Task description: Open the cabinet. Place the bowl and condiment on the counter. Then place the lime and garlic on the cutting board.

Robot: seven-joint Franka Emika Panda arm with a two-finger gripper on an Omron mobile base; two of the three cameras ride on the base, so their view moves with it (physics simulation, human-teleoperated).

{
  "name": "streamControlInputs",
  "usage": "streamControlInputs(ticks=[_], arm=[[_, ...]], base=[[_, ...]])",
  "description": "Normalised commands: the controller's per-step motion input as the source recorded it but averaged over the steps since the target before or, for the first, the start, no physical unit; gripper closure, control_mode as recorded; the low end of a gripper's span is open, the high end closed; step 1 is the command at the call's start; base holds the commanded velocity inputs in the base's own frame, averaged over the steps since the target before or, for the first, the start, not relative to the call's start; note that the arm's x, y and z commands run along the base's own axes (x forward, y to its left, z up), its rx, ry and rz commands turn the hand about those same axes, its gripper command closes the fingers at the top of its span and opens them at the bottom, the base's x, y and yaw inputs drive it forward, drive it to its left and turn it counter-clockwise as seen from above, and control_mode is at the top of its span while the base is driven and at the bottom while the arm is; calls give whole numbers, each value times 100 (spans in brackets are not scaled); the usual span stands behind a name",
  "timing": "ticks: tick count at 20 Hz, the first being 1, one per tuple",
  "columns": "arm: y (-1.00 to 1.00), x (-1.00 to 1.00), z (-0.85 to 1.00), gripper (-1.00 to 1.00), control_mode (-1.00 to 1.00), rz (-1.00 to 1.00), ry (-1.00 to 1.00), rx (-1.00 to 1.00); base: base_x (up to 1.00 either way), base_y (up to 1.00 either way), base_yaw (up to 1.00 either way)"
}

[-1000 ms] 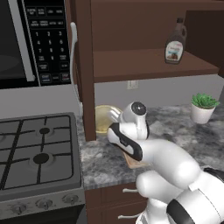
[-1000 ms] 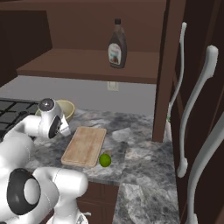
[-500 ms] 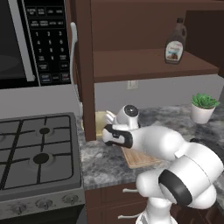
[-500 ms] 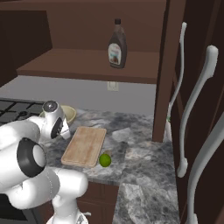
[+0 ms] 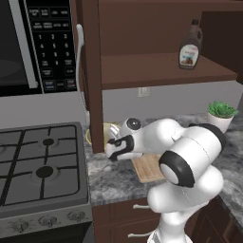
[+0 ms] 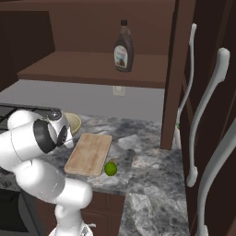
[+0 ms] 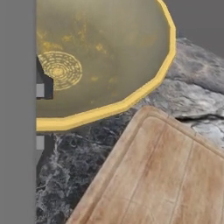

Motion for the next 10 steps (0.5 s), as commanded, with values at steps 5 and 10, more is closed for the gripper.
streamControlInputs(ticks=[5,10], arm=[[16,25,-35,100,-100,-5,0,0],[16,23,-22,-100,-100,-5,0,2]], base=[[0,0,0],[0,0,0]])
